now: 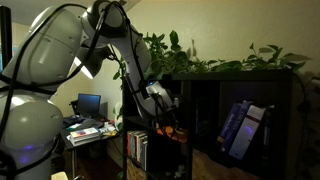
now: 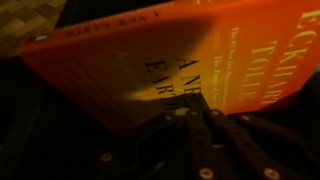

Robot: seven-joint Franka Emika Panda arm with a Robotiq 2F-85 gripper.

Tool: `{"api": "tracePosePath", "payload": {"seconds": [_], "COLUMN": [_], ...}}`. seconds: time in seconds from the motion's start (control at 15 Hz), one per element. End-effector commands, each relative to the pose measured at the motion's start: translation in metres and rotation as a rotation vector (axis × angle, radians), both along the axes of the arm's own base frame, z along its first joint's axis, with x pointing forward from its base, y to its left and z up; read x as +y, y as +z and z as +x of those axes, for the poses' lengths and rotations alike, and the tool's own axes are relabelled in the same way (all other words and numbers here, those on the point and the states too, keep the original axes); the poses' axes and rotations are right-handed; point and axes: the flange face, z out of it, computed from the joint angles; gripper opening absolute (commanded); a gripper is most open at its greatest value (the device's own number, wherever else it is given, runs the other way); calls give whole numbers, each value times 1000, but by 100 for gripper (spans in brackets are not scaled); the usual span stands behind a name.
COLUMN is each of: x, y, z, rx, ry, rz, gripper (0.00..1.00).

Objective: Move the orange book from the top middle compartment to the top right compartment

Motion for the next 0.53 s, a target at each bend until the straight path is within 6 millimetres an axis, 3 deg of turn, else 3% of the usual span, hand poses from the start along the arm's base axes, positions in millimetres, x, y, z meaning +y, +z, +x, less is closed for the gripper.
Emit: {"api": "tracePosePath", "payload": {"seconds": [0.0, 0.47], "x": [-2, -2], "y": [2, 3], "z": [-23, -18], "rx": [11, 2], "ry": [-24, -38], "rz": [32, 42], "gripper": [3, 3]}}
